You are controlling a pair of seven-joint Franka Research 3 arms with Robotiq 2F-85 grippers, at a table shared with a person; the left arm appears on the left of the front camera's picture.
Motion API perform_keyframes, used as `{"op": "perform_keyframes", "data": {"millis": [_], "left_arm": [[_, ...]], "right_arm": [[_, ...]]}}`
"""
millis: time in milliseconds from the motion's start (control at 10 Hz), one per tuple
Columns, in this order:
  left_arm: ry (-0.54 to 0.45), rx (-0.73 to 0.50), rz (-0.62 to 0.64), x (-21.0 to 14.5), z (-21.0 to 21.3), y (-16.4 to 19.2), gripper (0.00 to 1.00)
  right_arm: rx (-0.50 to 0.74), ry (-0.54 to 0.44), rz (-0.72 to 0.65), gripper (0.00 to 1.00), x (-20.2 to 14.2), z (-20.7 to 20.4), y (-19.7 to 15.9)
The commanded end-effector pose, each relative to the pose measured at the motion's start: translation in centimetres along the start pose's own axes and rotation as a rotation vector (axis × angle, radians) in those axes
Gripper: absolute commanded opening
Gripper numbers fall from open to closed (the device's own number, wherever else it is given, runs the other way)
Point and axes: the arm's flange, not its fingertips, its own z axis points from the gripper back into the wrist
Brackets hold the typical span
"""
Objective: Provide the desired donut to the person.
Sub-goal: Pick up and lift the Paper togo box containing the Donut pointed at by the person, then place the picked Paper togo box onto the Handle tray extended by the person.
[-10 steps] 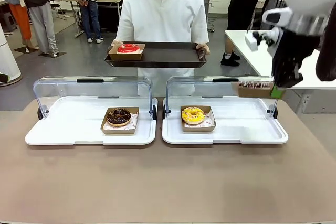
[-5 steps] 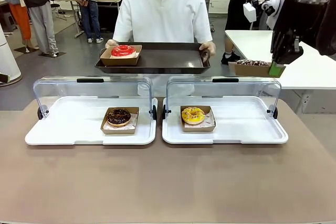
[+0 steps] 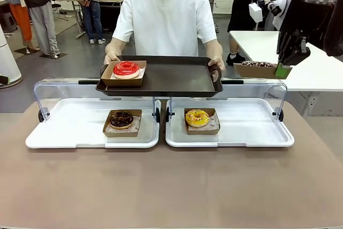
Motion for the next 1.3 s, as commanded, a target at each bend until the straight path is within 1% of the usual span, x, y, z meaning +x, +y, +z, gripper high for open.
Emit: {"op": "perform_keyframes", "data": {"millis": [0,1200], "left_arm": [[-0.009,0.008,-0.002,0.09,0.16,-0.01,1.00],[-0.009,0.008,-0.002,0.09,0.16,-0.01,1.00]], "right_arm": [[-0.002,0.003,-0.005,0.00,0.15,0.07,0.13],[-0.002,0.003,-0.005,0.00,0.15,0.07,0.13]]}}
